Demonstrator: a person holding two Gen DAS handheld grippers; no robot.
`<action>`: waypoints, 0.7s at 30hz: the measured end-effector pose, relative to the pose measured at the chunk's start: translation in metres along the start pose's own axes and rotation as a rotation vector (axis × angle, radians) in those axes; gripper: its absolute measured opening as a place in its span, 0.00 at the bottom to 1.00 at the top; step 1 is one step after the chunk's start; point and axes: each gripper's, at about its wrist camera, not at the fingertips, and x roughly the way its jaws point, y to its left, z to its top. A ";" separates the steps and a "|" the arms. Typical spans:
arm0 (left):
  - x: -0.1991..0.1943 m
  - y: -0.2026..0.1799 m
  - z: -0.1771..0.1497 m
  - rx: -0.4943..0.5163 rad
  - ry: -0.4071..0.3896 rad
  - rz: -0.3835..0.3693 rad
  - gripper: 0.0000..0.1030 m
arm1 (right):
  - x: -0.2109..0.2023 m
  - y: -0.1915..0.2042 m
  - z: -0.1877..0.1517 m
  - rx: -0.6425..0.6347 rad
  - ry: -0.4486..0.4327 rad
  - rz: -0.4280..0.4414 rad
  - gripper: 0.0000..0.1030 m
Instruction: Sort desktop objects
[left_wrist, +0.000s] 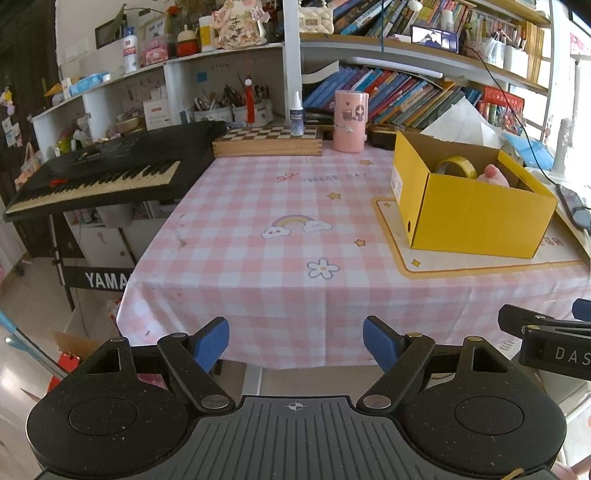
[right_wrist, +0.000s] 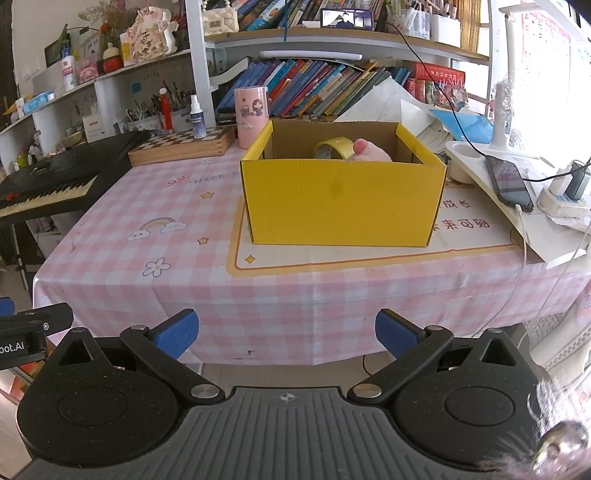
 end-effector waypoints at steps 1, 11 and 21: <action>0.000 0.000 0.000 0.000 -0.001 -0.005 0.80 | 0.000 0.000 0.000 0.000 0.000 0.000 1.00; -0.003 -0.001 -0.001 -0.002 -0.012 -0.022 0.81 | 0.000 0.000 0.000 0.000 0.000 -0.001 1.00; -0.003 0.000 -0.002 0.001 -0.029 -0.022 0.82 | 0.001 0.000 -0.002 0.002 0.002 -0.004 1.00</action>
